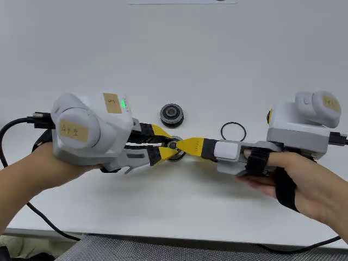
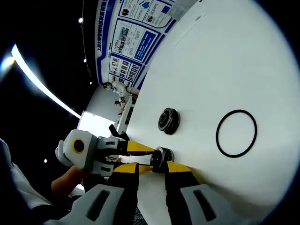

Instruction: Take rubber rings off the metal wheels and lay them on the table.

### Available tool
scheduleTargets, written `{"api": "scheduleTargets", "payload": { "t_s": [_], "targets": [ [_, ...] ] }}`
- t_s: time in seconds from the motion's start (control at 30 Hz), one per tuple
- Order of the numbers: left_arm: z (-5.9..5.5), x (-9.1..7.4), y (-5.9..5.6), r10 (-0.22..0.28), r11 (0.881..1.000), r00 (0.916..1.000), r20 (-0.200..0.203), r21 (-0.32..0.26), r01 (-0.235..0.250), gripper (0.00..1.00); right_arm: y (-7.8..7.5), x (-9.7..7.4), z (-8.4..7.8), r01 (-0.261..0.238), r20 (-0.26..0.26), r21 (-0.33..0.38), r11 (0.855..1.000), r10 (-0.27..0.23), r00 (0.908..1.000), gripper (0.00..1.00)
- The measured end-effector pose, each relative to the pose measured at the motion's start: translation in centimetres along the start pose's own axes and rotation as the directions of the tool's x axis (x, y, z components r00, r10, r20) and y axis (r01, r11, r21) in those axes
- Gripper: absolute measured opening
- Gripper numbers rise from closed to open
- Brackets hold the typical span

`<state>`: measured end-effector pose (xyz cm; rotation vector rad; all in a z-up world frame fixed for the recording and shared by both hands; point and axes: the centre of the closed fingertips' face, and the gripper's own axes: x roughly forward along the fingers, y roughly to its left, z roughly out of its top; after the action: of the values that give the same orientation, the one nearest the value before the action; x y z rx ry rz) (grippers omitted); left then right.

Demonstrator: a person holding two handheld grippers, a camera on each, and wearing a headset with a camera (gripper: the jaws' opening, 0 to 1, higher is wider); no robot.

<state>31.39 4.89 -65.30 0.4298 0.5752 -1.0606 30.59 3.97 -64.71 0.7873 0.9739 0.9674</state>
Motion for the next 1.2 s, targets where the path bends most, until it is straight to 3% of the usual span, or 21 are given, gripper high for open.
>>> {"api": "scheduleTargets", "payload": {
  "t_s": [0.5,1.2],
  "targets": [
    [0.0,0.0,0.0,-0.002,1.0,1.0,-0.001,0.0,0.002,0.12,-1.5,0.1,0.1,0.064,-0.004,0.023,0.998,-0.064,0.9979,0.04],
    [0.2,-0.1,-0.2,-0.002,1.0,1.0,-0.006,0.001,0.002,0.12,-1.3,0.0,0.2,0.103,-0.012,0.058,0.993,-0.103,0.9946,0.01]
  ]
}}
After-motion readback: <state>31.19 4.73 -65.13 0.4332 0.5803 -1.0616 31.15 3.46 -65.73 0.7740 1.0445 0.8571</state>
